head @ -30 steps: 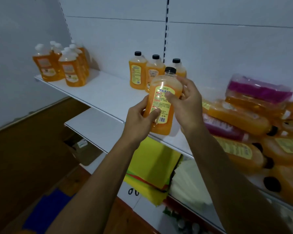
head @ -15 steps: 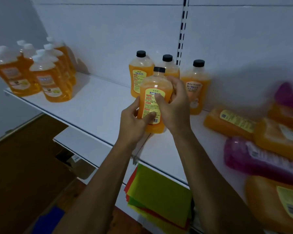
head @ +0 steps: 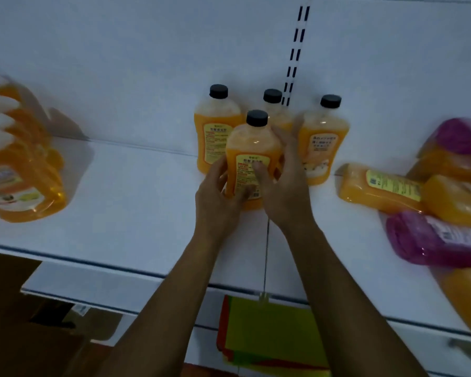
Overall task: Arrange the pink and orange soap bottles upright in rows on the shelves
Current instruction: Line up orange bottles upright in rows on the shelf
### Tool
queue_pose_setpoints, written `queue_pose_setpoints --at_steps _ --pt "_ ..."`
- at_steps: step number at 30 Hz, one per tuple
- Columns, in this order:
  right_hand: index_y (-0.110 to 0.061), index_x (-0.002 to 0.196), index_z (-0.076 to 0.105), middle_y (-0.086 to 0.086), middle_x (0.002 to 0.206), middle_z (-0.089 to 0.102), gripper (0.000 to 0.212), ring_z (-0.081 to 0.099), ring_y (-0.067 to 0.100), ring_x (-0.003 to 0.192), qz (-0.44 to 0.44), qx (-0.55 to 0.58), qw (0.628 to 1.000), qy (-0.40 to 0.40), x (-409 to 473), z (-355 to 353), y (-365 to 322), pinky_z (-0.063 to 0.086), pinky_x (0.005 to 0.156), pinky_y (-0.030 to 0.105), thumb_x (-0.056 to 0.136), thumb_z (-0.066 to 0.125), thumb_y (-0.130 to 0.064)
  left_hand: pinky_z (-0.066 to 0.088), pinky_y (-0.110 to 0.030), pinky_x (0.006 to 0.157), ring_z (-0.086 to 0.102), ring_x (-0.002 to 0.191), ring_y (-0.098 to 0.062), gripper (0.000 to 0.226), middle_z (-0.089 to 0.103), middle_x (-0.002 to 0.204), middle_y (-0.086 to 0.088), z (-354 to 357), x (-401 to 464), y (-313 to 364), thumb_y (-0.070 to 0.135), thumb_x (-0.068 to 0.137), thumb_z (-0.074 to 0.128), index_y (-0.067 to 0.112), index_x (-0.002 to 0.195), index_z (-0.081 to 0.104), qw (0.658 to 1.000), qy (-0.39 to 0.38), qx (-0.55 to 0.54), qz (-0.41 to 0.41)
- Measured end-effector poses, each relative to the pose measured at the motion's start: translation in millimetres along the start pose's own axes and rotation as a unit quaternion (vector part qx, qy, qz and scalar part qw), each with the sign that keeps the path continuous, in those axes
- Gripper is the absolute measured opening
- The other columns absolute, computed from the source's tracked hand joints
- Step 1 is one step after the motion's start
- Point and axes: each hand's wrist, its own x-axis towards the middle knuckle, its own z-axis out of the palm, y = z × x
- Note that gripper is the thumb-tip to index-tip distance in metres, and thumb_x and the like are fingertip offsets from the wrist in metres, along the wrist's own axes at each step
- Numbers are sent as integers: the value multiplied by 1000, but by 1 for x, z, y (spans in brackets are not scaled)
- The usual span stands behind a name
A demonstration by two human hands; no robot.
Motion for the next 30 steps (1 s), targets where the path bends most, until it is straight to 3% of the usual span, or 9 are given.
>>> queue_pose_setpoints --at_steps 3,8,11,14,18,20,25,27,30 --pt "-34 140 35 10 153 31 55 45 20 132 -2 4 1000 -5 -4 -2 1 52 94 25 93 59 -19 51 -18 86 59 113 -4 61 60 125 8 2 1 -7 15 81 76 18 135 46 1000 -8 -19 7" --pt "-30 143 32 5 153 32 59 41 17 134 -2 -62 998 -5 -5 -8 -7 47 102 33 92 60 -21 53 -29 90 57 115 -2 59 59 126 11 3 1 -6 18 83 74 21 135 46 1000 -14 3 4" --pt "-26 151 19 -2 157 26 74 32 13 140 21 -48 999 -14 -17 -16 -16 39 105 27 92 62 -20 51 -44 90 52 113 -14 63 49 124 7 7 -18 2 30 79 78 20 132 46 990 106 93 4" --pt "-25 153 16 -5 157 27 75 29 12 141 61 -61 996 3 -33 -47 -20 32 110 30 93 61 -27 51 -41 77 53 100 -19 59 48 117 -1 25 -46 23 24 76 79 13 126 48 974 171 114 98" --pt "-21 147 32 -3 148 41 60 40 10 133 73 -93 991 64 -46 -115 -28 41 107 33 94 60 -28 45 -18 73 55 95 -10 50 56 115 0 77 -65 54 26 81 71 10 124 51 981 38 99 162" --pt "-20 143 38 -3 145 44 55 43 10 129 83 -117 985 96 -47 -154 -35 43 103 29 94 60 -28 42 -14 74 55 99 -6 49 56 120 6 108 -69 67 26 82 70 15 126 50 982 -36 83 164" --pt "-15 138 44 2 137 52 51 47 15 124 90 -205 962 155 -54 -254 -40 39 99 25 92 62 -27 42 -16 80 54 107 -6 55 54 127 6 180 -70 94 28 84 72 18 132 47 971 -157 80 164" --pt "-18 137 45 -2 133 52 49 48 13 120 115 -223 953 168 -57 -288 -35 41 99 31 92 61 -29 45 -23 87 52 111 -10 59 52 130 2 204 -70 103 31 84 72 19 135 45 965 -187 81 163" --pt "-24 134 44 -7 124 51 45 44 5 108 161 -229 944 176 -57 -326 -23 38 88 26 93 60 -34 48 -35 93 50 118 -14 64 48 138 0 233 -67 118 37 86 69 22 140 39 964 -204 102 139"
